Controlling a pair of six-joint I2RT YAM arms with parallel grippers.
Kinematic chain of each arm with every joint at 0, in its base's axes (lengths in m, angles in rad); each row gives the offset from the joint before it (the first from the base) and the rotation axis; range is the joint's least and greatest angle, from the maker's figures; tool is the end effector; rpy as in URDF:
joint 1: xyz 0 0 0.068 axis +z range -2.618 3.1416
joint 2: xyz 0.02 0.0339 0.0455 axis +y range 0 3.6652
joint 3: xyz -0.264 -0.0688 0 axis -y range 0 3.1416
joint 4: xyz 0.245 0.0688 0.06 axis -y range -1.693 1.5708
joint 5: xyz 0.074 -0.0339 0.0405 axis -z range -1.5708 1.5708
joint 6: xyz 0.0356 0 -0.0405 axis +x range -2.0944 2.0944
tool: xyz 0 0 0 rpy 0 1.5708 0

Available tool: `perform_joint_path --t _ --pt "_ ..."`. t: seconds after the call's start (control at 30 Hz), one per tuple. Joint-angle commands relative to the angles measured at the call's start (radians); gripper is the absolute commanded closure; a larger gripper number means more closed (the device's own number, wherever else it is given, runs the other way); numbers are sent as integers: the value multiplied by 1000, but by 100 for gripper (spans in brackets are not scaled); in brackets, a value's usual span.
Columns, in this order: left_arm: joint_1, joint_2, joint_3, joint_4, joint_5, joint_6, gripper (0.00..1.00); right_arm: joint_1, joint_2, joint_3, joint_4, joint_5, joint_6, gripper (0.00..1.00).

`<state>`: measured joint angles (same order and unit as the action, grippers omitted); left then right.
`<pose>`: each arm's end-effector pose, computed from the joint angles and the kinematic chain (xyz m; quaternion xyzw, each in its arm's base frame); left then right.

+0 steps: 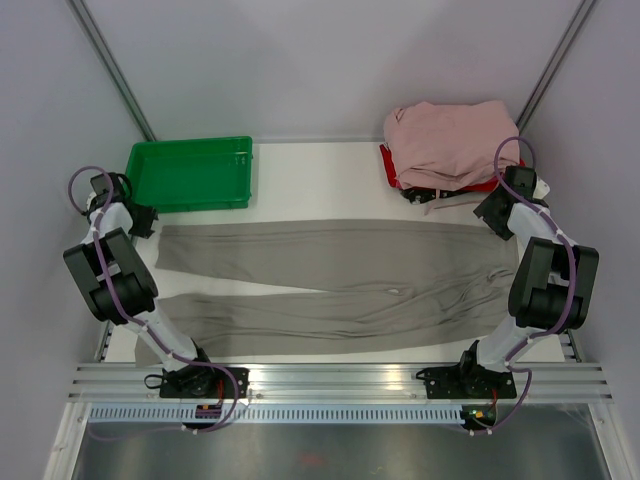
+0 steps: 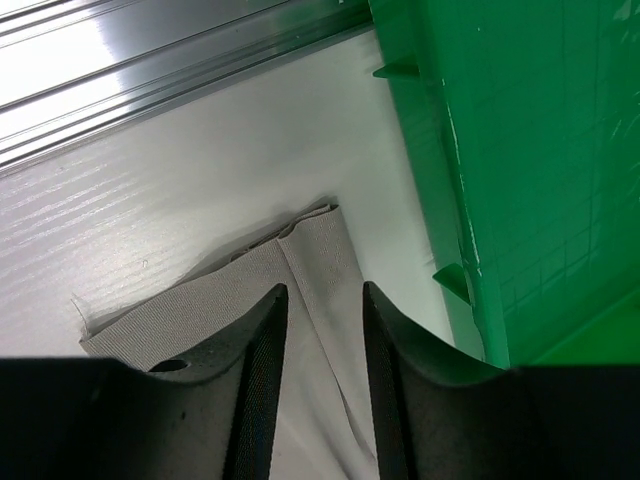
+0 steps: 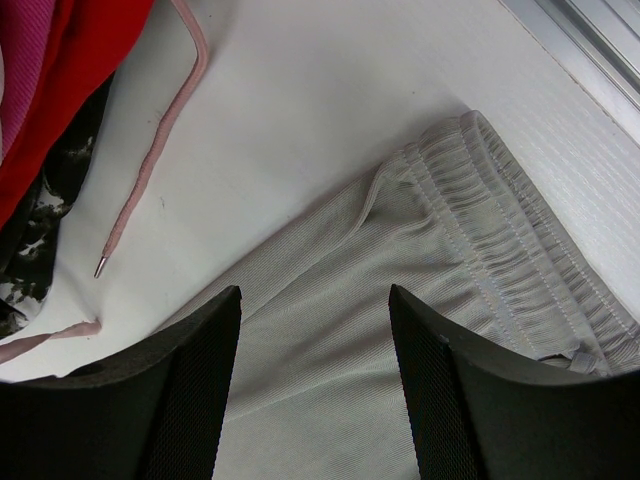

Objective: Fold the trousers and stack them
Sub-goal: Flatten the trousers out

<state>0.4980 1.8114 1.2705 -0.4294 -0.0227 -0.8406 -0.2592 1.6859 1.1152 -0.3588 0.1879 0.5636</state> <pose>0.3385 0.1850 0.2048 -0.5953 0.7470 -0.0397 0.2933 0.3406 -0.0972 0.2066 0.4049 0.8542 -0.0404 0.3237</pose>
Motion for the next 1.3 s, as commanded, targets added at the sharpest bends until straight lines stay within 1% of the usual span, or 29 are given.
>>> perform_joint_path --t 0.0,0.07,0.17,0.3,0.43,0.83,0.93,1.0,1.27 --pt "-4 0 32 32 18 44 58 0 9 32 11 -7 1 32" --pt "-9 -3 23 27 35 41 59 0 9 31 11 -5 4 32" --pt "-22 -6 -20 61 49 20 62 0 9 29 11 -7 5 32" --pt "-24 29 -36 101 75 -37 67 0 14 37 7 -8 1 32" --pt "-24 54 -37 98 46 -52 69 0 6 38 4 1 -2 32" --pt "-26 83 -49 86 27 -41 74 0 -8 23 -6 12 9 32" --pt "-26 89 -54 87 27 -43 74 0 -9 28 -8 15 4 32" --pt "-26 89 -59 93 0 -45 74 0 -11 29 -8 18 2 32" --pt "-27 118 -48 122 -5 -63 74 0 -15 35 -12 18 1 32"
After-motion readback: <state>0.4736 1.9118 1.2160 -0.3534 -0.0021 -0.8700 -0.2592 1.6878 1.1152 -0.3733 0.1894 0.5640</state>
